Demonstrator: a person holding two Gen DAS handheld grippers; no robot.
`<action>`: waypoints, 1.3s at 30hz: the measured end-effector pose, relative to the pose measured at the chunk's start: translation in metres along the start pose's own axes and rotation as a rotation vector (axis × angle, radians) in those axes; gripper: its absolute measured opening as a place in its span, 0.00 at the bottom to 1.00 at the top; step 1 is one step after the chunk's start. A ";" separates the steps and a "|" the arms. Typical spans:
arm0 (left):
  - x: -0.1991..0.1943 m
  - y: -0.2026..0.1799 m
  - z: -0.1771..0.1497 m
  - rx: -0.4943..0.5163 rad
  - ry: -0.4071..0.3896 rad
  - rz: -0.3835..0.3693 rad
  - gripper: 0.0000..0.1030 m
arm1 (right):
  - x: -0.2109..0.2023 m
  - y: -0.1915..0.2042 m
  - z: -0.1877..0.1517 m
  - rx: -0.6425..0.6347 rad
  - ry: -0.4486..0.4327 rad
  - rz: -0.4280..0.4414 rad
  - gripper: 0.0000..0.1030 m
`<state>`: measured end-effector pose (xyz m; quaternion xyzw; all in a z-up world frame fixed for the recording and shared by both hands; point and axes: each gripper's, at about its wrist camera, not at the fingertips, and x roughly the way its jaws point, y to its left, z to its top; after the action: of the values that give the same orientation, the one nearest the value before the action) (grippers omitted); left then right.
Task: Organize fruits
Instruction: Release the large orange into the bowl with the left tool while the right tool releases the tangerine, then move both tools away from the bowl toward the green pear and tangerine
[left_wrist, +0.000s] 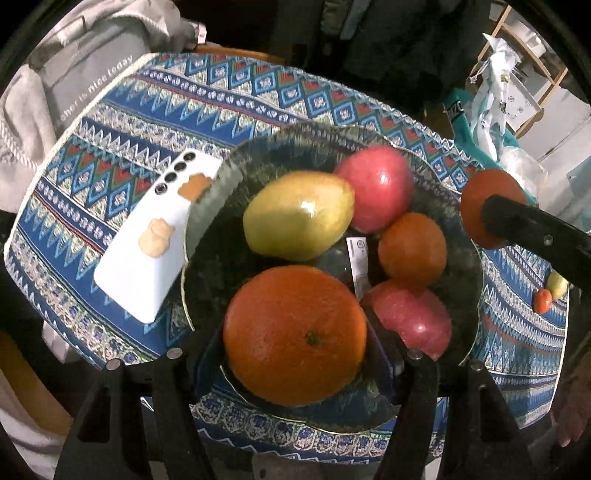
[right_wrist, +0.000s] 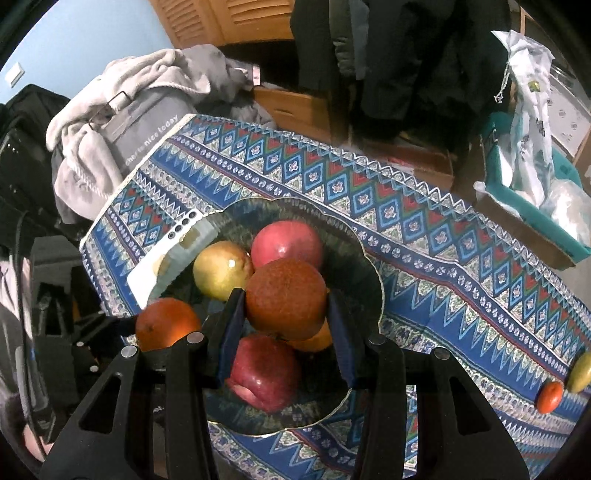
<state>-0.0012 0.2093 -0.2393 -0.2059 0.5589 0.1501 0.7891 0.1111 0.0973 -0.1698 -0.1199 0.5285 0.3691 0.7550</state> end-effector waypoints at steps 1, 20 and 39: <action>-0.003 0.000 0.000 0.001 -0.016 -0.005 0.67 | 0.000 0.000 0.000 0.000 0.001 0.000 0.42; -0.053 0.038 0.024 -0.125 -0.183 -0.002 0.75 | 0.033 0.017 -0.005 -0.010 0.072 0.073 0.43; -0.066 0.036 0.023 -0.117 -0.212 -0.007 0.75 | 0.005 0.006 0.001 0.030 0.016 0.027 0.55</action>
<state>-0.0207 0.2511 -0.1759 -0.2366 0.4618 0.2007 0.8309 0.1086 0.1040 -0.1728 -0.1040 0.5416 0.3704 0.7474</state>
